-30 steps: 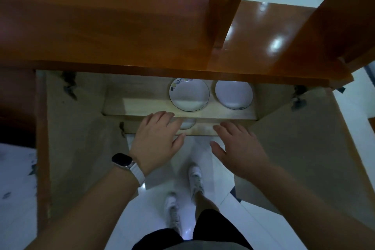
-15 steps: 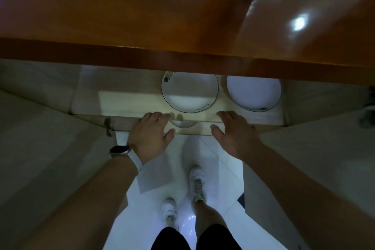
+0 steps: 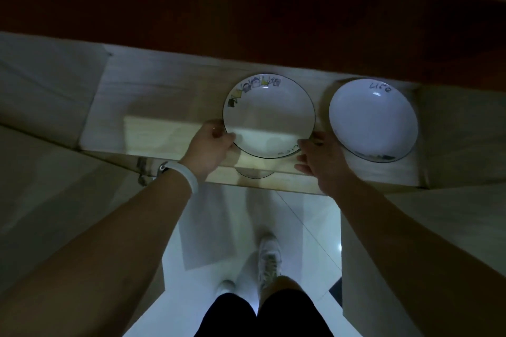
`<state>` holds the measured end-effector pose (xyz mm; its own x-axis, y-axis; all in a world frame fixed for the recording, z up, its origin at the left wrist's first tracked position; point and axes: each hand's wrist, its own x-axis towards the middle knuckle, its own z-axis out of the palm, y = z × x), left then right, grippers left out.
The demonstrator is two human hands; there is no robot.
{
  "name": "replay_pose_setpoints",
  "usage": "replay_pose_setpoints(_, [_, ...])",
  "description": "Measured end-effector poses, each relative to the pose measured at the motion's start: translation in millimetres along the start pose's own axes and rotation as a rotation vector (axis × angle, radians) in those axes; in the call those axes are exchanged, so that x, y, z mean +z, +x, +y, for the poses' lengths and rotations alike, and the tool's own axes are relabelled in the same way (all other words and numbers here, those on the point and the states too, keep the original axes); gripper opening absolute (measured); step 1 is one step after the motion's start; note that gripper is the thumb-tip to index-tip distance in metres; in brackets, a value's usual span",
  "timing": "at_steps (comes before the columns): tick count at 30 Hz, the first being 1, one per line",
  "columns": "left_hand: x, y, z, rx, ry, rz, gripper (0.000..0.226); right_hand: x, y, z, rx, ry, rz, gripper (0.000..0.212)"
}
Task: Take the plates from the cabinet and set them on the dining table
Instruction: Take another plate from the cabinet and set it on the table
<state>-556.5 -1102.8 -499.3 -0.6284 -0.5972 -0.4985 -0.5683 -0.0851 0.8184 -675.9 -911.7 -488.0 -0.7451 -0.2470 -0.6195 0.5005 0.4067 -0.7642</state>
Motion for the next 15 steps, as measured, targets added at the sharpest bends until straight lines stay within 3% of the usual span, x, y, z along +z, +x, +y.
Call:
replay_pose_setpoints(7, [6.6, 34.4, 1.8, 0.073, 0.014, -0.010, 0.033, 14.1, 26.2, -1.5, -0.139, 0.041, 0.029, 0.023])
replay_pose_setpoints(15, [11.3, 24.9, 5.1, 0.079, 0.077, 0.029, 0.032, 8.8, 25.4, 5.2, -0.124, 0.110, -0.009, 0.038])
